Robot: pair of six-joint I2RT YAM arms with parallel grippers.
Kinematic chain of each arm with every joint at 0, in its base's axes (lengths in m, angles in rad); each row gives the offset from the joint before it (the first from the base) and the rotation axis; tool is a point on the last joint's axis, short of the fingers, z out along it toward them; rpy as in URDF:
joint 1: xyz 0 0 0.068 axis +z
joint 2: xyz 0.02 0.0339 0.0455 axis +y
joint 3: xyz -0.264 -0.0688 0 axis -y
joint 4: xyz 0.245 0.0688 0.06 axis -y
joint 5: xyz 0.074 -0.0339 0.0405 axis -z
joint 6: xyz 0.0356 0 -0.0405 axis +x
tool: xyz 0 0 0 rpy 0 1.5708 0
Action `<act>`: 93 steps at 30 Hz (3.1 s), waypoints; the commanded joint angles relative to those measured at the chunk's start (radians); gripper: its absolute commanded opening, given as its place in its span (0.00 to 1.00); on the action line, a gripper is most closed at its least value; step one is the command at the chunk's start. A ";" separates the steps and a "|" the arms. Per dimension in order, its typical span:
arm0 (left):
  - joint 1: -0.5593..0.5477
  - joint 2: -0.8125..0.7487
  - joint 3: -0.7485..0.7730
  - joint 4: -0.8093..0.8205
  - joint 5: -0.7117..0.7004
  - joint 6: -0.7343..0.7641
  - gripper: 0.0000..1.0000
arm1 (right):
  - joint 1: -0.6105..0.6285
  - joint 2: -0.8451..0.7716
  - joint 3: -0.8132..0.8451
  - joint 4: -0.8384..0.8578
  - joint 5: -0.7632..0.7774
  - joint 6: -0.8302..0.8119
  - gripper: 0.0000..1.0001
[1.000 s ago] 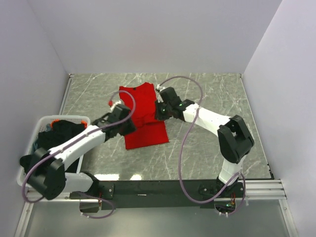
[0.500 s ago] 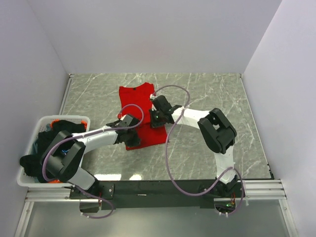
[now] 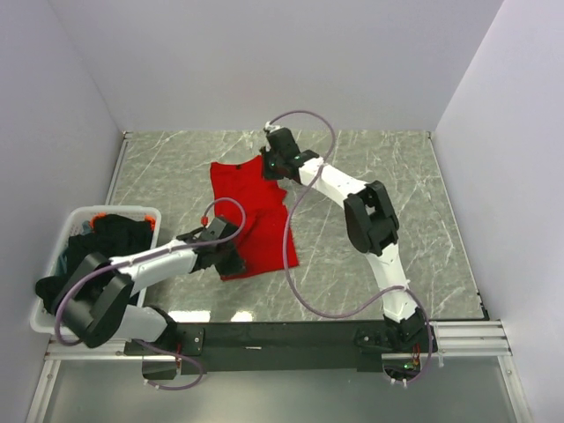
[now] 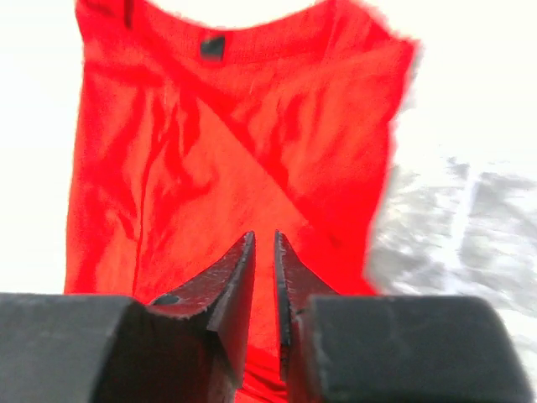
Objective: Fold and stack the t-shirts
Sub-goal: Fold the tshirt
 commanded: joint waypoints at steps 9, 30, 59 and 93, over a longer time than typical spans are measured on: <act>0.000 -0.177 0.076 -0.206 -0.116 -0.034 0.41 | -0.008 -0.594 -0.671 0.206 -0.231 0.077 0.27; 0.107 -0.068 0.106 0.015 -0.133 -0.113 0.93 | 0.183 -0.608 -1.086 0.517 -0.352 0.266 0.24; 0.531 0.277 0.409 0.101 0.177 -0.123 0.88 | 0.184 -0.540 -1.070 0.453 -0.312 0.263 0.23; 0.357 -0.050 0.109 0.237 0.042 -0.074 0.89 | 0.212 -0.557 -1.034 0.444 -0.303 0.289 0.21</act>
